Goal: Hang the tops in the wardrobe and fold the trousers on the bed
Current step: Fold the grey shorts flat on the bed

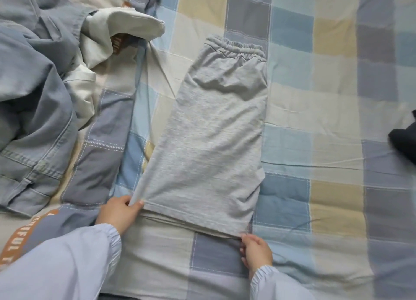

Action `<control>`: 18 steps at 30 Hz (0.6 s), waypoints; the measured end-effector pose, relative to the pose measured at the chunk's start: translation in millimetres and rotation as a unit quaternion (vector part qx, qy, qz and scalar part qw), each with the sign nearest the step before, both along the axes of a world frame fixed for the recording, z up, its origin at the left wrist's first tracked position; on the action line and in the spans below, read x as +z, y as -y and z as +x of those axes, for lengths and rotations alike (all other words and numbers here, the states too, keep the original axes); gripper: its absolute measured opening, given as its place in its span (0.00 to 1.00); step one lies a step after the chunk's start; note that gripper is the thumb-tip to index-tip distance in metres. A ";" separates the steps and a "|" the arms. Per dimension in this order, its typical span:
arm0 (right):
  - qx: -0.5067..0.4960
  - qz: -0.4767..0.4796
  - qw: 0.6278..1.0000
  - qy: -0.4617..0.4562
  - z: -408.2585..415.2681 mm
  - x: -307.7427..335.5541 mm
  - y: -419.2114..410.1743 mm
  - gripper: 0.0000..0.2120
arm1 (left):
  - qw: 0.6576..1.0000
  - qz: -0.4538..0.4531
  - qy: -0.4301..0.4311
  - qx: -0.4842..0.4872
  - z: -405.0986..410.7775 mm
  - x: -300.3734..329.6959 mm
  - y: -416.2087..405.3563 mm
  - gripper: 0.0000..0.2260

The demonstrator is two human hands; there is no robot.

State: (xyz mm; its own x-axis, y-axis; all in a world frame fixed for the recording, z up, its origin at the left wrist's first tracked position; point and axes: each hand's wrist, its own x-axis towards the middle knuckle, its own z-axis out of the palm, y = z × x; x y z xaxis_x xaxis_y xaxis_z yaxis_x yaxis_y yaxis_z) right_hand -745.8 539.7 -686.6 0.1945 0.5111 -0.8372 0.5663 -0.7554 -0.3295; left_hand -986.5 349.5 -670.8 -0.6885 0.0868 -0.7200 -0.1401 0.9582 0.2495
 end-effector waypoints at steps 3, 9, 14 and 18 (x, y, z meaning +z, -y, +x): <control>0.048 0.123 0.991 0.032 -10.0 1.5 -14.2 0.08 | 0.995 0.052 -0.060 0.058 -5.3 -8.3 -11.3 0.15; 0.207 0.025 0.978 -0.008 -32.4 -2.7 -30.8 0.09 | 0.993 0.083 -0.069 0.047 -8.9 -14.3 -25.4 0.18; 0.097 0.032 0.993 -0.060 -8.8 8.2 -33.8 0.20 | 0.989 0.130 -0.036 0.058 -3.2 -15.5 -19.1 0.13; 0.160 0.020 0.987 0.016 15.7 13.8 -23.9 0.22 | 0.978 0.165 0.065 0.111 18.9 -20.7 -11.3 0.14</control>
State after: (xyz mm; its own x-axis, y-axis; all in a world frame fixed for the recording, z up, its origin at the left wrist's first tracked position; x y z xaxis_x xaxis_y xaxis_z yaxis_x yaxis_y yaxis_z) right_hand -730.2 563.5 -672.8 0.0444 0.5829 -0.8113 0.7840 -0.5237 -0.3334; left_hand -967.6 360.8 -691.5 -0.6220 0.1884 -0.7600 -0.3858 0.7709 0.5068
